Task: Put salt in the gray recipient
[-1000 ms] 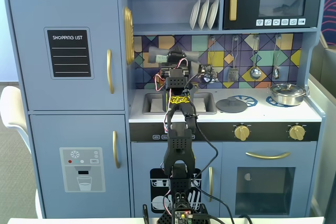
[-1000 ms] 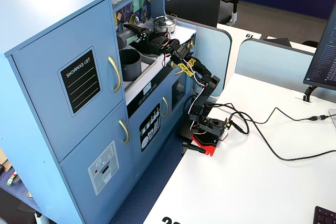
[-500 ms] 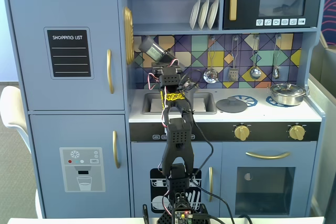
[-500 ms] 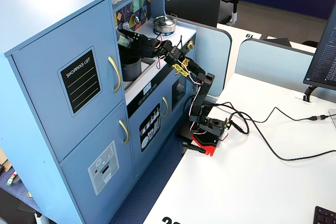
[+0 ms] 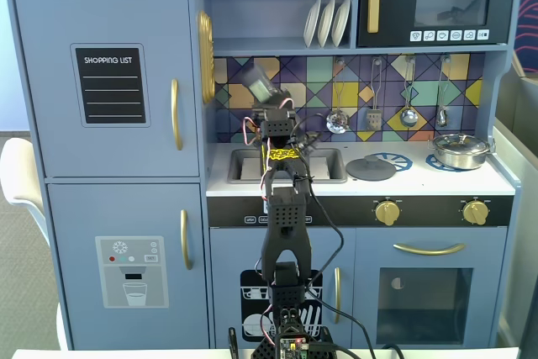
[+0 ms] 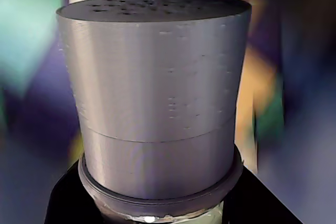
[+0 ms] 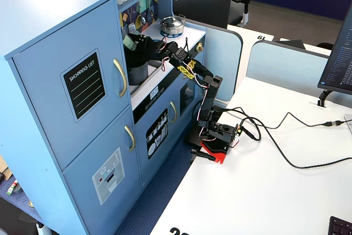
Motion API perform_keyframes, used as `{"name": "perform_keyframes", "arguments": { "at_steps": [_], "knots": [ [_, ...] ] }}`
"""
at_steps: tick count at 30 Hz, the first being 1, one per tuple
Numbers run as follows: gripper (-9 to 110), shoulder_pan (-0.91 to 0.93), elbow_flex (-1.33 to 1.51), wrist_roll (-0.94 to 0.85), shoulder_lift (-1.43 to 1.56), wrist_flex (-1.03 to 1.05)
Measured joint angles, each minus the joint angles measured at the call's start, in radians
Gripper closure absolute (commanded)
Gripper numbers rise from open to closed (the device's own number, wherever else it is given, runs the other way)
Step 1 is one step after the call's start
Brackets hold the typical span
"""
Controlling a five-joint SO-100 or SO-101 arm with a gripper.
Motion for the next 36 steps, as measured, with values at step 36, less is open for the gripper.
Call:
{"name": "perform_keyframes", "arguments": {
  "at_steps": [36],
  "knots": [
    [101,-0.043,0.051,0.031,-0.014,-0.038]
  ]
}}
